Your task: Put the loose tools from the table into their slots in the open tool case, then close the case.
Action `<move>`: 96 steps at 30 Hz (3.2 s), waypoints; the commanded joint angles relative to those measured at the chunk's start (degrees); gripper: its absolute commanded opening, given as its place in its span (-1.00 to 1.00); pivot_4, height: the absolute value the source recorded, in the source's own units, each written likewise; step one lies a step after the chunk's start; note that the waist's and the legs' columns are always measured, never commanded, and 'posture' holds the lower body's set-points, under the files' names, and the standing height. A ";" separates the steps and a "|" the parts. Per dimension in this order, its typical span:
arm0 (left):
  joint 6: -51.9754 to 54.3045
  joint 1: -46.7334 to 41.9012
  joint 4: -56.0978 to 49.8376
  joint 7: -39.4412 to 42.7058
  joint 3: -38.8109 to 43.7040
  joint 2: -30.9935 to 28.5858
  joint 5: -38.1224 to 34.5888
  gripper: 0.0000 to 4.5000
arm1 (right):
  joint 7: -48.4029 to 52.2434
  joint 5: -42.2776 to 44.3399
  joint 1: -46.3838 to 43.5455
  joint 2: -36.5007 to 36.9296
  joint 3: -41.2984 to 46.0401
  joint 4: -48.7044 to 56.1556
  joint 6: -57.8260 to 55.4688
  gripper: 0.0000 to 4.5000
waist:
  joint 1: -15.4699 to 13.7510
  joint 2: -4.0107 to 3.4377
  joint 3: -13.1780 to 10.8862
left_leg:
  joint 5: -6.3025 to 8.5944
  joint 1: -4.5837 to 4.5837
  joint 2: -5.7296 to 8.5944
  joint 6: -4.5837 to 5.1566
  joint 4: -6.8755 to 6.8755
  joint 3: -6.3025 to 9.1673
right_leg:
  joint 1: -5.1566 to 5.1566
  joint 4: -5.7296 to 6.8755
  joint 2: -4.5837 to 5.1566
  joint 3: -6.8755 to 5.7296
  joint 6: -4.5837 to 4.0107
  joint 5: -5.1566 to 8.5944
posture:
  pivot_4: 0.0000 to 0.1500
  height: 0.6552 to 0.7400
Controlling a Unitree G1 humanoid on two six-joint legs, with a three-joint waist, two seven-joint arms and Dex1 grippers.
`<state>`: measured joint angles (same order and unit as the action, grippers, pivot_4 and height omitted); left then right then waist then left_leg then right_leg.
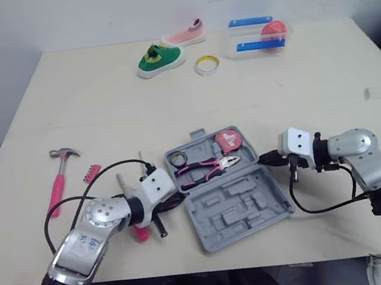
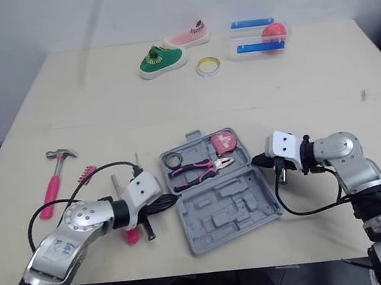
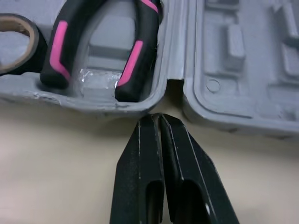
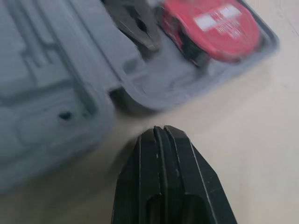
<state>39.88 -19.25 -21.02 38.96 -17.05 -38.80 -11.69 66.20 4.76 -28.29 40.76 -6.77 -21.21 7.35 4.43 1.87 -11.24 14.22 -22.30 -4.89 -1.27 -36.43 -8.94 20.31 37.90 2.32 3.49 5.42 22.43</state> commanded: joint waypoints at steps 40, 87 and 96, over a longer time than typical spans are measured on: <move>-18.52 16.03 21.82 16.63 52.06 -7.73 -14.07 0.35 | -1.09 13.65 29.50 14.64 36.46 7.18 -0.53 0.70 | -0.93 0.01 0.01 | 0.16 0.11 -0.07 0.09 -0.08 0.14 | -0.23 -0.10 0.20 -0.11 -0.06 0.03 | 1.00 1.00; 23.24 14.42 -19.78 -27.20 34.66 5.89 -19.47 0.98 | 14.10 28.31 14.54 -1.09 24.18 6.83 11.64 1.00 | -0.49 0.14 0.08 | 0.59 0.90 -0.25 -0.03 0.20 0.06 | -1.13 -0.60 0.08 -0.10 -0.24 -0.04 | 1.00 1.00; 28.63 6.43 -16.62 -40.91 21.87 17.14 -9.90 0.98 | 14.42 29.28 12.92 -2.69 21.09 11.82 8.56 1.00 | -1.10 0.07 0.07 | 0.56 0.90 -0.38 -0.17 0.14 0.06 | -1.12 -0.67 -0.14 -0.07 -0.22 -0.05 | 1.00 1.00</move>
<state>67.99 -12.14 -37.21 0.01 5.98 -22.53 -23.25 80.01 32.77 -14.96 37.98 13.92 -11.82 16.16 3.33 1.94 -11.17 14.78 -21.40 -5.26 -1.44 -36.35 -8.88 19.18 37.26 2.18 3.43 5.19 22.38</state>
